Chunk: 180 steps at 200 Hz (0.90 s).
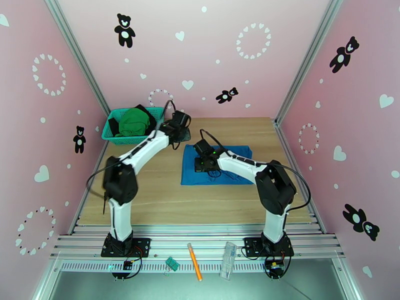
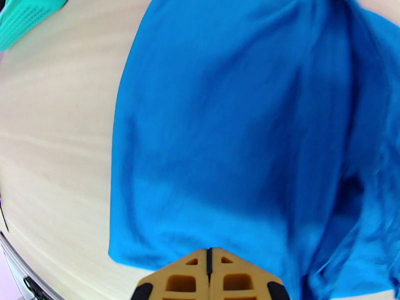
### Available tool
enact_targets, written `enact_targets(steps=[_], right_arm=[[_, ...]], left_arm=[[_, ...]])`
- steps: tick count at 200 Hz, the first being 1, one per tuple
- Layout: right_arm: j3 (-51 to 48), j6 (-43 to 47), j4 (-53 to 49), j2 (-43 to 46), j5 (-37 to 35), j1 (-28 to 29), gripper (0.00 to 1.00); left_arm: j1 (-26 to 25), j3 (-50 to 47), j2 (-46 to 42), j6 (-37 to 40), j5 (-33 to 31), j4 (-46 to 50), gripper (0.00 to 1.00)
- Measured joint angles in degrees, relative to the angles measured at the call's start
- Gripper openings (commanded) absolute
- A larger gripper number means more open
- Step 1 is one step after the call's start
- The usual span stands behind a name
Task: Fold and stack the mixed laundry pile
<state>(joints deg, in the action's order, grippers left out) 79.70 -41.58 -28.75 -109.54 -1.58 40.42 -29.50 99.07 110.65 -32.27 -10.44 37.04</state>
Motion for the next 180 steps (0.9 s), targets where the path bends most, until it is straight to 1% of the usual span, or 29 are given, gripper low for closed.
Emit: enact_targets(steps=[16, 45, 60, 84, 117, 134, 156, 180], right_arm=[[2.86, 0.5, -0.11, -3.56, -0.09, -0.66, 0.0], [7.61, 1.51, -2.08, -9.99, -0.85, -1.33, 0.0], [8.37, 1.75, -4.59, -12.37, -1.79, -2.25, 0.0], [9.73, 2.32, -7.54, -12.39, -4.52, -2.89, 0.0], [9.01, 3.26, -10.38, -12.17, -8.66, -3.98, 0.0], [6.23, 3.23, -9.62, -10.4, -9.86, -5.62, 0.0], [1.18, 3.19, -7.15, -7.1, -10.56, -9.2, 0.0], [-3.78, 2.97, -4.92, -3.58, -9.92, -12.74, 0.0]], left_arm=[[-0.7, -5.03, -0.87, -2.97, 1.51, -3.21, 0.26], [-4.15, -12.7, 4.15, -7.15, 4.79, -8.07, 0.18], [-4.35, -14.84, 5.88, -9.27, 6.47, -10.75, 0.15], [-4.11, -15.61, 6.82, -12.44, 6.75, -15.21, 0.13], [-4.2, -17.11, 8.68, -14.19, 6.25, -18.01, 0.13], [-4.72, -18.14, 10.01, -14.38, 4.98, -17.68, 0.13], [-7.32, -18.64, 10.03, -14.43, 2.56, -18.4, 0.13], [-8.76, -18.49, 10.12, -14.36, 2.32, -18.25, 0.13]])
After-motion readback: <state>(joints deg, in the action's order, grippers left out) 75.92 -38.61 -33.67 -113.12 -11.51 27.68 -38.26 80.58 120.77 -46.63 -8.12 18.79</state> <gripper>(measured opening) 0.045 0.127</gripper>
